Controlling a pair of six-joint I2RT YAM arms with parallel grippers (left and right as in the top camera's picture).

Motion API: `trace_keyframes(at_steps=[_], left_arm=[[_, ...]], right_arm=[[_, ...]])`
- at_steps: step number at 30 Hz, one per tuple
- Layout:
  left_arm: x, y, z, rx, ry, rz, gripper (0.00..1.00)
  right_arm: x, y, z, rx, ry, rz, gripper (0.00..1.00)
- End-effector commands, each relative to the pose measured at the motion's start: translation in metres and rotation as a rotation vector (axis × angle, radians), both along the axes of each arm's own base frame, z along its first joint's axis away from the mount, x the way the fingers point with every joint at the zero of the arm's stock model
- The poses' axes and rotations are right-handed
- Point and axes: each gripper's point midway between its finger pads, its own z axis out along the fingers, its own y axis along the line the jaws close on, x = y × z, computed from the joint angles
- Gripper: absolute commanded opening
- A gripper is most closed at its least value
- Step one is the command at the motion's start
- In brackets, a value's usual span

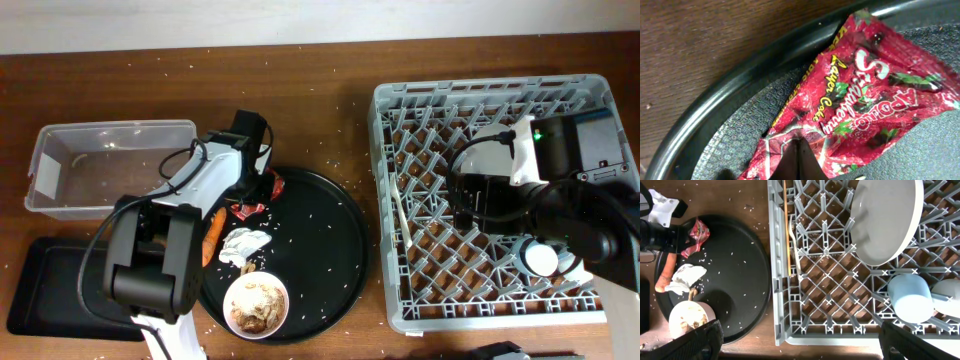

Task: Sort waste into correct bins and load items into the dishwasher rack
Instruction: 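Grasp the red snack wrapper with the left gripper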

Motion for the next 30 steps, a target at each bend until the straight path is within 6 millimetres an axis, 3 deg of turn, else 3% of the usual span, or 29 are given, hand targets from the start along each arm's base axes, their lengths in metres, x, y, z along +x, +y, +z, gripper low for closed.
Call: trace_keyframes(at_steps=[1,5,8,9,11,13,22,26,28,30], left_arm=[[-0.008,-0.002,-0.003,-0.017,0.053,-0.008,0.0],[-0.002,-0.006,0.038,-0.05,-0.03,-0.01,0.0],[-0.003,-0.022,0.045,-0.106,-0.043,-0.056,0.29],[-0.006,-0.032,0.04,-0.106,-0.045,-0.086,0.46],[-0.005,-0.043,0.03,-0.076,-0.083,-0.131,0.64],[-0.002,-0.042,0.022,0.041,-0.141,-0.165,0.7],[0.007,-0.039,-0.003,0.069,-0.221,-0.159,0.66],[0.006,-0.039,-0.026,0.071,-0.191,-0.132,0.64],[0.009,-0.04,-0.024,0.064,-0.198,-0.115,0.35],[0.008,-0.04,-0.024,0.065,-0.193,-0.11,0.13]], right_arm=[[-0.001,-0.001,0.0,-0.002,0.001,-0.007,0.99],[-0.001,-0.001,0.0,-0.002,0.002,-0.007,0.99],[-0.001,-0.001,0.0,-0.002,0.001,-0.007,0.99],[-0.001,-0.001,0.0,-0.002,0.001,-0.007,0.99],[-0.001,-0.001,0.0,-0.003,0.002,-0.007,0.99],[-0.001,-0.001,0.0,-0.003,0.002,-0.007,0.99],[-0.001,-0.001,0.0,-0.003,0.005,-0.007,0.99],[-0.004,-0.002,-0.001,-0.005,0.015,-0.006,0.99],[-0.004,-0.002,-0.002,-0.005,0.017,-0.006,0.99],[-0.006,-0.002,-0.002,-0.006,0.024,-0.006,0.99]])
